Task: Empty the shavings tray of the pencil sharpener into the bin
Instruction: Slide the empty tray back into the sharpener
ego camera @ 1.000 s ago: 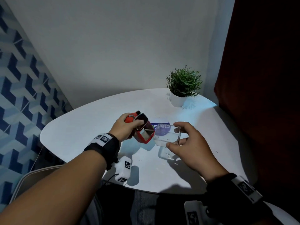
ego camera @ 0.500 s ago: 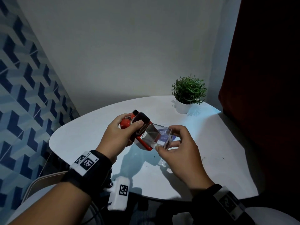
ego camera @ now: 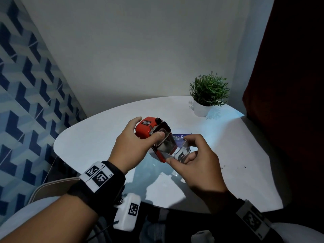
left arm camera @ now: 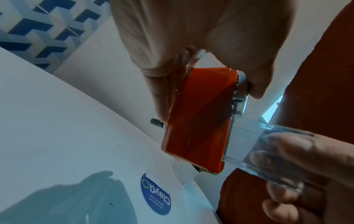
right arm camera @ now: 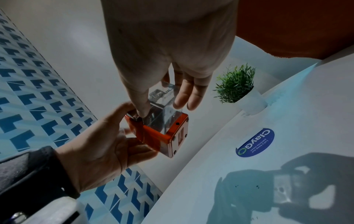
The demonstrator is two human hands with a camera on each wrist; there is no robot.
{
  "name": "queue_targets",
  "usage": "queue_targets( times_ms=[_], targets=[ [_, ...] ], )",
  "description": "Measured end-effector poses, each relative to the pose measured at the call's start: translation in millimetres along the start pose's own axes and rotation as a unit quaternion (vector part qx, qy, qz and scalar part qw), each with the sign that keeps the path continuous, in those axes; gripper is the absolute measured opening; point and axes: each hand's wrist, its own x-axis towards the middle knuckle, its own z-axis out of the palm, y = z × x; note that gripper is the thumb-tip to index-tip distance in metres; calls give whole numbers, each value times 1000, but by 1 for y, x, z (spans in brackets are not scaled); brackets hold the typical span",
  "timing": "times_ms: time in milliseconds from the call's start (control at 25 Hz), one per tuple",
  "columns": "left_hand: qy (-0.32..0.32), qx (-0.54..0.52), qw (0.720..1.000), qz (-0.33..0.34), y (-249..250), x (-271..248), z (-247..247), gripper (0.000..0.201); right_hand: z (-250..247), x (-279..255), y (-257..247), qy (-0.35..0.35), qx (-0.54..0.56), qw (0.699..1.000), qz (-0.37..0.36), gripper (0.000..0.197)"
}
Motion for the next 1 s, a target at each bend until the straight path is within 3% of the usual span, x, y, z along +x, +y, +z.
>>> queue_targets(
  times_ms=[240, 400, 560, 720, 880, 1000],
  targets=[
    [2, -32, 999, -1, 1, 4, 6, 69, 10, 10, 14, -10, 26, 1000, 1, 61],
    [-3, -57, 998, 4, 5, 7, 2, 53, 10, 13, 18, -15, 160, 987, 27, 44],
    [-21, -51, 998, 22, 10, 5, -4, 48, 2, 20, 20, 0, 178, 983, 50, 33],
    [-28, -52, 998, 37, 12, 3, -10, 37, 3, 20, 22, -57, 230, 968, 87, 43],
    [-48, -55, 997, 33, 12, 0, -15, 44, 2, 19, 25, -172, 275, 940, 104, 43],
    [-44, -38, 997, 50, 12, 0, -18, 51, 2, 20, 27, -147, 266, 950, 71, 39]
  ],
)
